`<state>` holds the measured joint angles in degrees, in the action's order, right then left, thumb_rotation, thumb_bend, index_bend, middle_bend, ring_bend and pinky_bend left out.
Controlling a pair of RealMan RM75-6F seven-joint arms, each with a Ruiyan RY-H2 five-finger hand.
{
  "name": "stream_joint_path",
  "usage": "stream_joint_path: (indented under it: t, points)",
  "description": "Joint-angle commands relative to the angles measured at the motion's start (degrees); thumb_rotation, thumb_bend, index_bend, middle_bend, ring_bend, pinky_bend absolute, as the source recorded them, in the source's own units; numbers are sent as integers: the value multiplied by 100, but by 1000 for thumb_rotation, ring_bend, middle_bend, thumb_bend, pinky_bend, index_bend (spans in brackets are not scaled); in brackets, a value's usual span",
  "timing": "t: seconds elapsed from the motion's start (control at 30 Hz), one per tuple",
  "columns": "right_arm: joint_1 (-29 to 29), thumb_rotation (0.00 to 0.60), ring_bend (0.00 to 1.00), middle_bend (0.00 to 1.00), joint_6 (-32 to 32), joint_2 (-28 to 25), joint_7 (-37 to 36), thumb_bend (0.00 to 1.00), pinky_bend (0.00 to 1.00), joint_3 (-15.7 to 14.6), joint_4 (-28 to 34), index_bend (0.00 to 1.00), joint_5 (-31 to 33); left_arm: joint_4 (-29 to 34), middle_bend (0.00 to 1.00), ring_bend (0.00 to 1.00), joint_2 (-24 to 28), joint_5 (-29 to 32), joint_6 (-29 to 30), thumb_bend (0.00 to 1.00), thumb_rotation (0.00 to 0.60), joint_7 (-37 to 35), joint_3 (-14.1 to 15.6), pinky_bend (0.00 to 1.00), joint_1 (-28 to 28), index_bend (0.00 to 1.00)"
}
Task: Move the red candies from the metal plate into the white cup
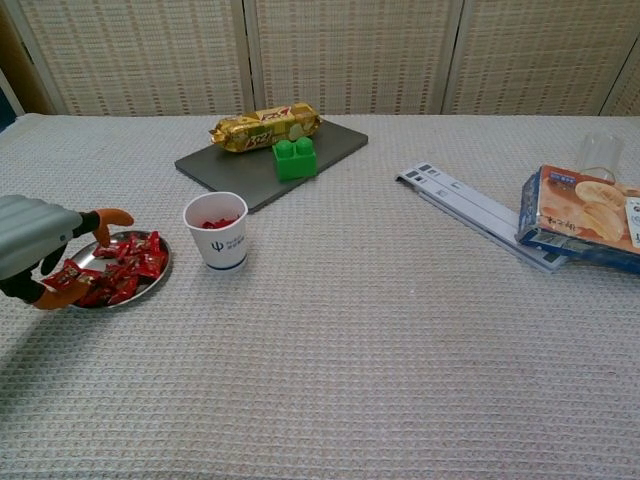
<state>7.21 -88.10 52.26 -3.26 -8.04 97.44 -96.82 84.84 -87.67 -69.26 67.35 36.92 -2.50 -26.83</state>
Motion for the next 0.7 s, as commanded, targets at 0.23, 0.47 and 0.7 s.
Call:
stream_joint_path:
  t: [0.23, 0.47, 0.7]
  points:
    - [-4, 600, 0, 0, 16, 11, 45, 43, 0, 4, 16, 0, 27, -691, 248, 589, -370, 89, -206, 396, 600, 31, 113, 1000, 16, 137]
    - [-6, 600, 0, 0, 25, 10, 42, 43, 0, 17, 12, 0, 72, -949, 332, 601, -524, 114, -264, 396, 600, 96, 78, 1000, -21, 249]
    - [-30, 600, 0, 0, 80, 15, 71, 43, 0, 28, 24, 0, 114, -994, 429, 607, -566, 28, -234, 396, 600, 87, 70, 1000, -30, 357]
